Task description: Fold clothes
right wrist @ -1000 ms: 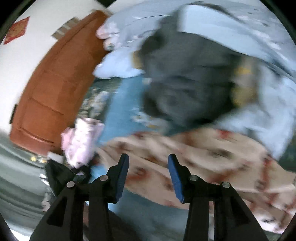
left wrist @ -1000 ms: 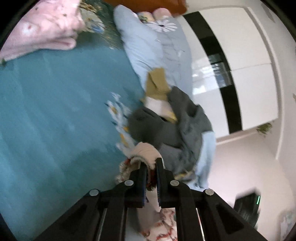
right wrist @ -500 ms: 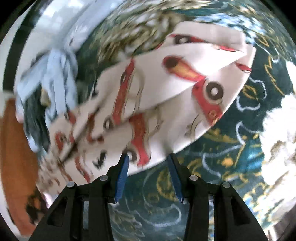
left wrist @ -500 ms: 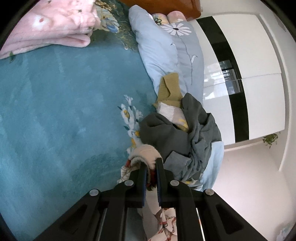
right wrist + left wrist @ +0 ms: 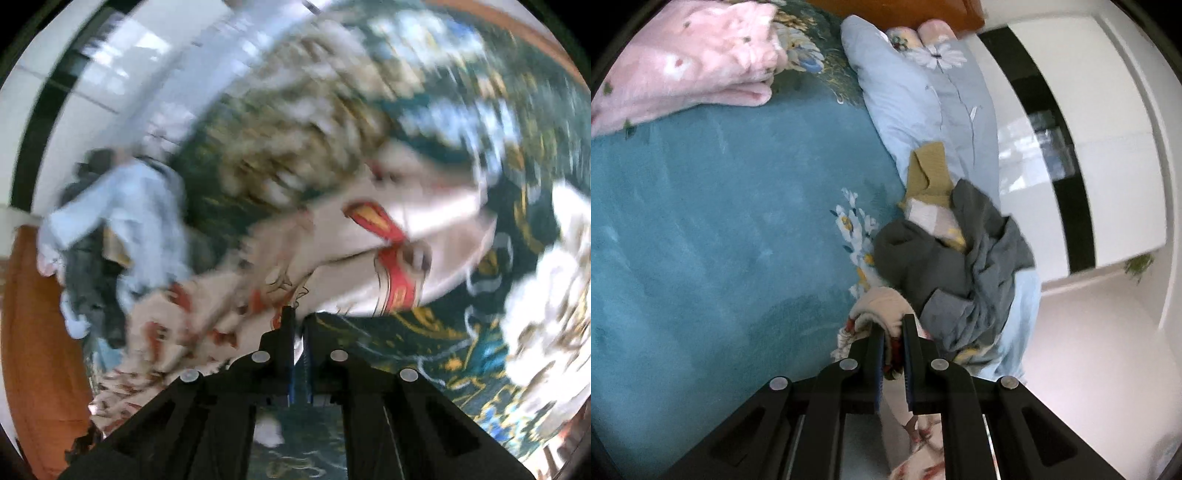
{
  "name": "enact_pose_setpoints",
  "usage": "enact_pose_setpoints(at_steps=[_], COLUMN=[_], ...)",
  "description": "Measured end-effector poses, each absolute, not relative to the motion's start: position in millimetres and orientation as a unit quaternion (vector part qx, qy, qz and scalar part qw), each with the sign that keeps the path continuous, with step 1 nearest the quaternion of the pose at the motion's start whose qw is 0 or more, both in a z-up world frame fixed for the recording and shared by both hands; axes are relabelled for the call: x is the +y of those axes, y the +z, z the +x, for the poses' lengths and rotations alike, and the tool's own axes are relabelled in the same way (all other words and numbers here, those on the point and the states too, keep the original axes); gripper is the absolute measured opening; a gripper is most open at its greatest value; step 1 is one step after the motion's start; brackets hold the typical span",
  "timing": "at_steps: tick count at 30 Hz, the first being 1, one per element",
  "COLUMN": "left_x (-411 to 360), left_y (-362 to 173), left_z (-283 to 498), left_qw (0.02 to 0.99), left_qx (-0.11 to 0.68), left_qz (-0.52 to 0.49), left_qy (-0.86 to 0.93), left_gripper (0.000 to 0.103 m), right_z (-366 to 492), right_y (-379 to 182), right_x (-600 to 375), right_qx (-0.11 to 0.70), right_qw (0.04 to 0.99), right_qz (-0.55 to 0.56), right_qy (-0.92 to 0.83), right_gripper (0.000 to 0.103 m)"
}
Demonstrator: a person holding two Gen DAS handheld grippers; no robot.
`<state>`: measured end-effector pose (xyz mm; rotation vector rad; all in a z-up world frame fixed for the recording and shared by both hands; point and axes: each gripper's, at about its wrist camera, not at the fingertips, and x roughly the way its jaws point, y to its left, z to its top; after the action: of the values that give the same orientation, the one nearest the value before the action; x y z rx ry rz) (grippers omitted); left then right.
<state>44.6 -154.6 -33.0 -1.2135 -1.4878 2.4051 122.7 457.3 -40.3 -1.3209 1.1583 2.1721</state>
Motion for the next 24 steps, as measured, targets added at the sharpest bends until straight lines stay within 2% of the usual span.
enact_pose_setpoints(at_steps=[5, 8, 11, 16, 22, 24], left_x=[-151, -149, -147, -132, -122, -121], left_y=[-15, -4, 7, -12, -27, -28], left_z=[44, 43, 43, 50, 65, 68], left_qw=[0.037, 0.04, 0.043, 0.043, 0.061, 0.068], left_qx=[-0.365, -0.283, -0.199, -0.125, -0.112, -0.115], left_qz=[-0.47, -0.514, -0.554, -0.616, -0.648, -0.653], left_qy=[0.803, 0.808, 0.807, 0.777, 0.751, 0.746], left_gripper=[0.009, 0.009, 0.009, 0.01, 0.01, 0.013], right_z=[117, 122, 137, 180, 206, 204], right_y=[59, 79, 35, -57, -71, -74], right_x=[453, 443, 442, 458, 471, 472], right_qx=[0.346, 0.272, 0.248, 0.309, 0.288, 0.276], right_qw=[0.133, 0.114, 0.118, 0.156, 0.183, 0.183], right_qz=[-0.395, -0.402, -0.481, -0.572, -0.597, -0.61], right_qy=[0.841, 0.867, 0.833, 0.743, 0.726, 0.72], right_gripper=[0.004, 0.004, 0.004, 0.004, 0.004, 0.004])
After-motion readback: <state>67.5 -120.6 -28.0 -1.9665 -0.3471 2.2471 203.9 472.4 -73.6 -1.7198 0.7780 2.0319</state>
